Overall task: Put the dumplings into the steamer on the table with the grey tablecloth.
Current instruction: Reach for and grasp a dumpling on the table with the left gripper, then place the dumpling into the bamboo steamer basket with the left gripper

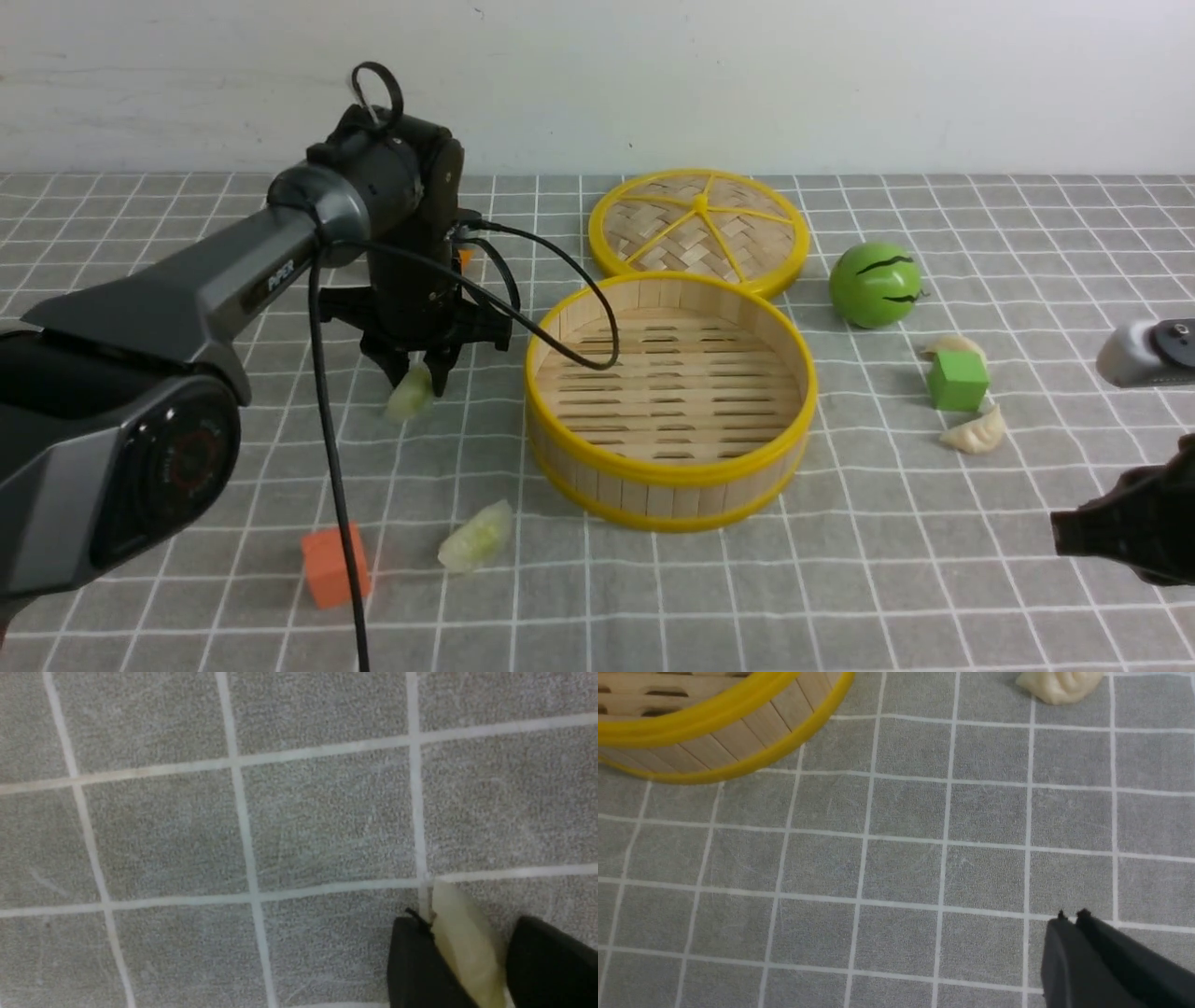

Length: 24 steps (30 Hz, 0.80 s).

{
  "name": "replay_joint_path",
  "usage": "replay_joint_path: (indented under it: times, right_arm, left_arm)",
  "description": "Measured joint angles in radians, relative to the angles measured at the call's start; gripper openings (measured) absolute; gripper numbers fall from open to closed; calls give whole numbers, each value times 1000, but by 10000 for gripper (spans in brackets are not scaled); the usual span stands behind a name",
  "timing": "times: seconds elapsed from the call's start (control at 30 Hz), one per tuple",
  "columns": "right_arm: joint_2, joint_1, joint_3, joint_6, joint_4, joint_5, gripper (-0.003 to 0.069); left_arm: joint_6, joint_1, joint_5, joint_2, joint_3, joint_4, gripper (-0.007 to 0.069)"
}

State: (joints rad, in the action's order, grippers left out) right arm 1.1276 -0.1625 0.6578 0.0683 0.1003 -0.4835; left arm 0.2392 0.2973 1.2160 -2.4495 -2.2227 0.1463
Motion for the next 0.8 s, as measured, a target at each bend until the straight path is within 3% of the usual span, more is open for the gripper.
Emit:
replay_joint_path:
  times: [0.2, 0.37, 0.4, 0.47, 0.57, 0.8]
  right_arm:
    - [0, 0, 0, 0, 8, 3, 23]
    - [0, 0, 0, 0, 19, 5, 30]
    - [0, 0, 0, 0, 24, 9, 31]
    - [0, 0, 0, 0, 31, 9, 32]
    - [0, 0, 0, 0, 38, 9, 34]
    - [0, 0, 0, 0, 53, 7, 41]
  left_arm:
    - [-34, -2, 16, 90, 2, -96, 242]
    - [-79, 13, 14, 239, -5, -337, 242]
    - [-105, 36, -6, 263, -10, -439, 242]
    - [-122, 71, -47, 261, -11, -506, 242]
    - [-130, 136, -126, 207, -10, -488, 242]
    - [19, 169, -263, 62, 1, -308, 242]
